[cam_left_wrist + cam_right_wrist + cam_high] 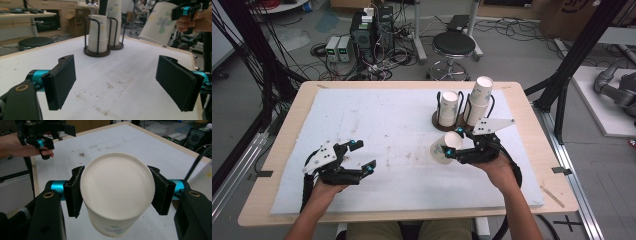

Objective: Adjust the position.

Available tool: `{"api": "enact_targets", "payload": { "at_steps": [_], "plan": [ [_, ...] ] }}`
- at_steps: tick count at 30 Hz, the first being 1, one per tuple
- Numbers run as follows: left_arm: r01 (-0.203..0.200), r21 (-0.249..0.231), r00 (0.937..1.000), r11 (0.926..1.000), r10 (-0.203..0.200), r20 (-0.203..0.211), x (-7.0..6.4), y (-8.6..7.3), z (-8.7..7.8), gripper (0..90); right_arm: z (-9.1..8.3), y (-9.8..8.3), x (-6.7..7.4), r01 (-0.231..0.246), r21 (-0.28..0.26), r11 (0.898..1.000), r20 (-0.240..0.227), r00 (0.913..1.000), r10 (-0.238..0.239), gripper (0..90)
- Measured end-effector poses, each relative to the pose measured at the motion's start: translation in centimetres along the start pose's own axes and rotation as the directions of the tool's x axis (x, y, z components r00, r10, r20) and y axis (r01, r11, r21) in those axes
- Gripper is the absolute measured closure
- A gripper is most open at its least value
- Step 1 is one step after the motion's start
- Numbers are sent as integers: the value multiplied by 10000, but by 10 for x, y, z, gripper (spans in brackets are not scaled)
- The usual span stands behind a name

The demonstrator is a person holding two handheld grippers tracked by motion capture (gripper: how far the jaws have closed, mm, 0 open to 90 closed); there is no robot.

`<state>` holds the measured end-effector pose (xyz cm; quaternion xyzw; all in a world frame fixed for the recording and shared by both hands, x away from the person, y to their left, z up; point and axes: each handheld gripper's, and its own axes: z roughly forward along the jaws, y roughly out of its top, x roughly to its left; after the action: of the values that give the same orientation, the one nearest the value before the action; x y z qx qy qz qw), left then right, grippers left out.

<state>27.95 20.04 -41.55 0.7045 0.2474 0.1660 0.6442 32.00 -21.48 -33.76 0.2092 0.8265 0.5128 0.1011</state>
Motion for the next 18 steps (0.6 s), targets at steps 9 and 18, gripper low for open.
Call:
{"api": "enact_targets", "payload": {
  "at_steps": [9,18],
  "plan": [
    [-24,417,9937,9991,-23,1120,-14,12,31,160,8,4,7,182,27,9998,-276,9995,-181,377],
    [-772,626,9730,9950,615,2224,-32,23,71,160,17,5,13,285,117,9995,-695,9972,-276,377]
  ]
}}
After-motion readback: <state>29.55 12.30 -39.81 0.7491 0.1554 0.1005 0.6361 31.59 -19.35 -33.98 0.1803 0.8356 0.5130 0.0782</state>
